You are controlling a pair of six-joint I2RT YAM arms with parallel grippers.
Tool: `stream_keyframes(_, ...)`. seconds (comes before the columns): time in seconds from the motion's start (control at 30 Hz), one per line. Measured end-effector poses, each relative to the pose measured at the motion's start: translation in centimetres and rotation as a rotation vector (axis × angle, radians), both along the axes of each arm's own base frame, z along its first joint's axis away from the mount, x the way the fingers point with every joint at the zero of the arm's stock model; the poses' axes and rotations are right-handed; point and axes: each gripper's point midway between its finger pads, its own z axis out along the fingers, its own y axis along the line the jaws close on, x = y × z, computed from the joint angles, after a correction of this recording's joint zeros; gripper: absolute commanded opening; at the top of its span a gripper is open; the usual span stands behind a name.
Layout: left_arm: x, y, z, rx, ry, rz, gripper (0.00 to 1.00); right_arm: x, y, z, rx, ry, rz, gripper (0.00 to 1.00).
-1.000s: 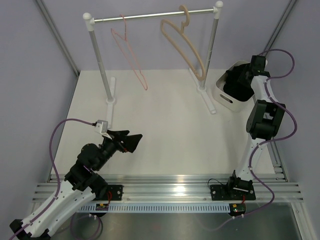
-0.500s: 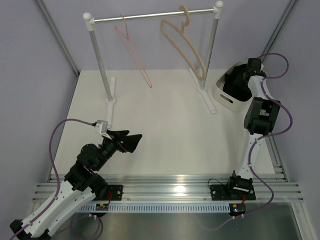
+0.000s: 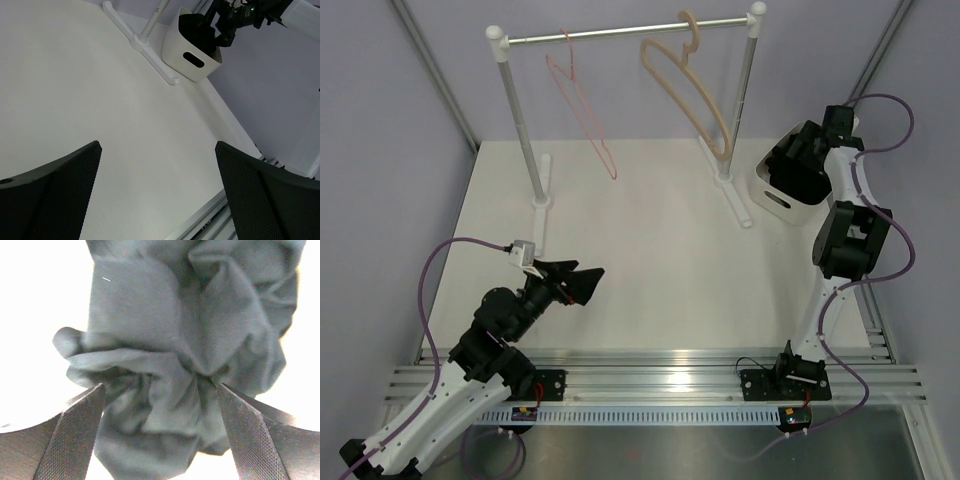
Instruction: Remove the t-shirt from the hanger
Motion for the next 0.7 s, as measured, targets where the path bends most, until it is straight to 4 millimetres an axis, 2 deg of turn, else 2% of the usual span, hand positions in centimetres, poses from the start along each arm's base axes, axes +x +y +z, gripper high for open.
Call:
stream_keyframes(0.27, 0.1, 0.1, -0.1, 0.003, 0.002, 0.010, 0.99, -1.7, 0.5, 7.9, -0.018, -0.107, 0.005, 1.00)
stream_keyframes(0.37, 0.2, 0.1, -0.1, 0.004, 0.003, 0.011, 0.99, -3.3, 1.7, 9.8, 0.000, -0.136, 0.025, 0.99)
stream_keyframes(0.47, 0.4, 0.0, -0.6, 0.021, 0.015, 0.012, 0.99, -6.0, 3.8, 10.6, 0.013, -0.147, 0.044, 0.99)
stream_keyframes(0.53, 0.5, -0.1, -1.2, 0.042, 0.028, 0.012, 0.99, -8.4, 7.3, 10.2, 0.013, -0.142, 0.089, 1.00)
stream_keyframes(0.67, 0.8, -0.3, -2.1, 0.080, 0.044, 0.011, 0.99, -13.9, 17.4, 8.4, 0.052, -0.130, 0.270, 1.00)
stream_keyframes(0.7, 0.9, -0.3, -2.2, 0.089, 0.044, 0.010, 0.99, -15.1, 18.8, 7.9, 0.069, -0.137, 0.300, 0.99)
